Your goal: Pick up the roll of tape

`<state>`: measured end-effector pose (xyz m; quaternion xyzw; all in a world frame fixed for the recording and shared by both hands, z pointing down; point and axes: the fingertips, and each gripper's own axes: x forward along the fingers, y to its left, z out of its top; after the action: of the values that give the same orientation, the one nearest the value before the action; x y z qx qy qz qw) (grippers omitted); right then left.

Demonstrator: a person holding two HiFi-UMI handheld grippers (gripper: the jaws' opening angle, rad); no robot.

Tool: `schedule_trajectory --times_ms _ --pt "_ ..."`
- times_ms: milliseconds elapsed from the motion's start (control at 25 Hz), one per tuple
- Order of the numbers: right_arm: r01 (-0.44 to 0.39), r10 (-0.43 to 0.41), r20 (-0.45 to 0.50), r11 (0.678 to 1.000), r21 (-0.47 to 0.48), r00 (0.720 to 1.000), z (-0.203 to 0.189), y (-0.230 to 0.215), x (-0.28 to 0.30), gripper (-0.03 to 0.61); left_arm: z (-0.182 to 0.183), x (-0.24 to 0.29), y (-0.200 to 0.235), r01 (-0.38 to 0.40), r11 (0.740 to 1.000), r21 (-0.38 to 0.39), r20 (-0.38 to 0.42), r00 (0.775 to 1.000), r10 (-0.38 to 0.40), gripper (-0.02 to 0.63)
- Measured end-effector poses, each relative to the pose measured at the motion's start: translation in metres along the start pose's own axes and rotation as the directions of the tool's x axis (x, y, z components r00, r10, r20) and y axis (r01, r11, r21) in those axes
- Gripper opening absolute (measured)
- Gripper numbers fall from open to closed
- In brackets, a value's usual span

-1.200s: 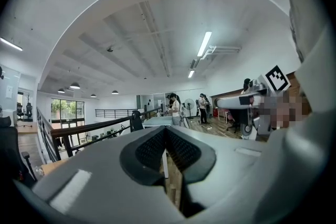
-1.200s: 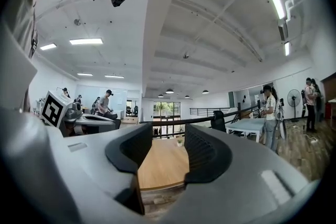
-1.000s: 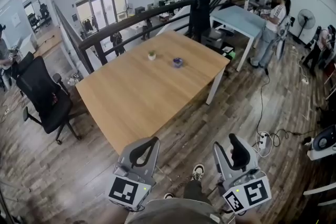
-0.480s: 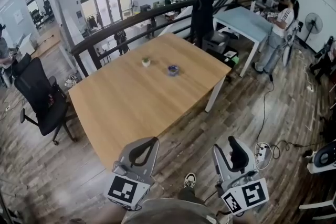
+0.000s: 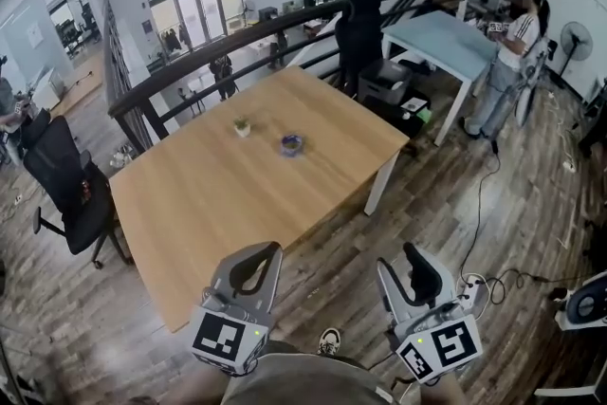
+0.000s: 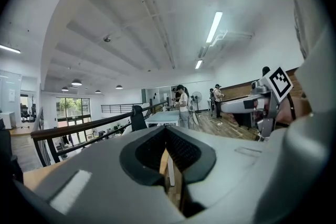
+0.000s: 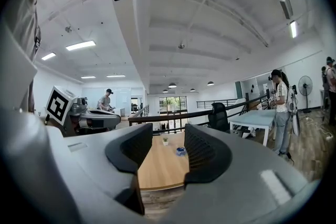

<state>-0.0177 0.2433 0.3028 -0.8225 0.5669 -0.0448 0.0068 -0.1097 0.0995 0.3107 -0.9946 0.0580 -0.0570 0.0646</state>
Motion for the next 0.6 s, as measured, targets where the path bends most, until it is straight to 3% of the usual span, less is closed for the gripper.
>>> schedule_trajectory --times_ms 600 --pt "-0.022 0.022 -0.020 1.000 0.003 1.000 -0.003 -0.069 0.046 0.173 0.000 0.085 0.007 -0.019 1.000 -0.015 -0.016 1.000 0.018 0.000"
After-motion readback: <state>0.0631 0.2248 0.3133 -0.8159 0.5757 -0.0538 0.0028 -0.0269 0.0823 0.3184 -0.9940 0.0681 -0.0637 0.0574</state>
